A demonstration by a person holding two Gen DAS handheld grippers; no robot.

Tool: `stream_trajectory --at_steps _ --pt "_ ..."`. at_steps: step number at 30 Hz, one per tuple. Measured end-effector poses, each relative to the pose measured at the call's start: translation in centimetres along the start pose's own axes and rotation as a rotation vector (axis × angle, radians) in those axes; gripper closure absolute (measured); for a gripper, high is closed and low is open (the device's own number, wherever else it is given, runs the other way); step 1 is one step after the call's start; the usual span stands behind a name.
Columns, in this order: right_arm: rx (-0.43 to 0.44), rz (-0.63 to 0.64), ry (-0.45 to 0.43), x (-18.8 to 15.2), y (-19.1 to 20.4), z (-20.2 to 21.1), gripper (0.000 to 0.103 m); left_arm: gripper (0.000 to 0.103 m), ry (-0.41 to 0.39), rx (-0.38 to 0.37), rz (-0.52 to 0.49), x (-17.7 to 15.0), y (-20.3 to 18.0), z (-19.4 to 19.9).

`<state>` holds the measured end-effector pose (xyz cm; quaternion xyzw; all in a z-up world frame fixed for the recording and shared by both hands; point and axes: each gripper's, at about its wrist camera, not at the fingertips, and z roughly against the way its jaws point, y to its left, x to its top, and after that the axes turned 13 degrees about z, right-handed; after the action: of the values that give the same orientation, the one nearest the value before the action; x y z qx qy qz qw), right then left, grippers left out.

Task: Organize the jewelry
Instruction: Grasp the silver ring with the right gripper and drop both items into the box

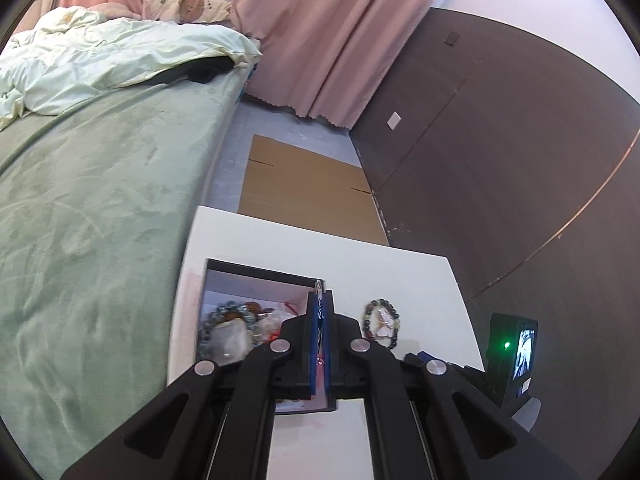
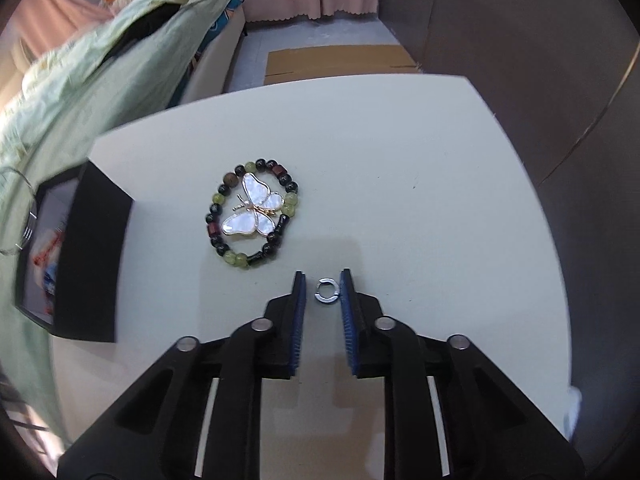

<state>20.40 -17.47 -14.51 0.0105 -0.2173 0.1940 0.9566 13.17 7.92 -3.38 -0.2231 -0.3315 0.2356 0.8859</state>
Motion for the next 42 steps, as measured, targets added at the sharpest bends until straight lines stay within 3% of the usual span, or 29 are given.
stream_trajectory --at_steps 4,7,17,18,21,27,32,34,39,42 --pt "-0.014 0.014 0.001 -0.1 0.3 -0.1 0.090 0.103 0.005 0.018 0.003 0.3 1.0 0.5" --pt "0.035 -0.018 -0.010 -0.2 0.1 0.3 0.090 0.103 0.016 0.033 -0.001 0.2 1.4 0.5" --pt "0.155 -0.046 -0.151 0.5 0.9 4.6 0.090 0.100 0.054 0.065 0.041 0.1 2.8 0.0" --pt "0.170 -0.046 -0.166 0.6 1.0 5.0 0.090 0.094 0.055 0.065 0.044 0.1 2.8 0.0" --pt "0.222 -0.055 -0.208 0.8 1.5 6.0 0.090 0.062 0.028 0.069 0.048 0.2 2.8 0.4" --pt "0.340 -0.079 -0.293 1.6 2.2 8.1 0.090 0.058 -0.004 0.061 0.059 0.6 2.8 0.9" --pt "0.433 -0.086 -0.340 2.5 3.6 8.7 0.090 0.040 -0.040 0.062 0.072 1.2 2.8 1.3" --pt "0.456 -0.090 -0.354 2.9 4.3 8.9 0.090 0.024 -0.062 0.069 0.076 1.5 2.8 1.5" --pt "0.527 -0.085 -0.365 3.7 6.1 8.6 0.090 0.009 -0.084 0.080 0.108 2.3 3.5 1.6" --pt "0.555 -0.083 -0.352 4.2 7.1 7.9 0.090 0.009 -0.090 0.085 0.136 2.8 4.0 1.6"
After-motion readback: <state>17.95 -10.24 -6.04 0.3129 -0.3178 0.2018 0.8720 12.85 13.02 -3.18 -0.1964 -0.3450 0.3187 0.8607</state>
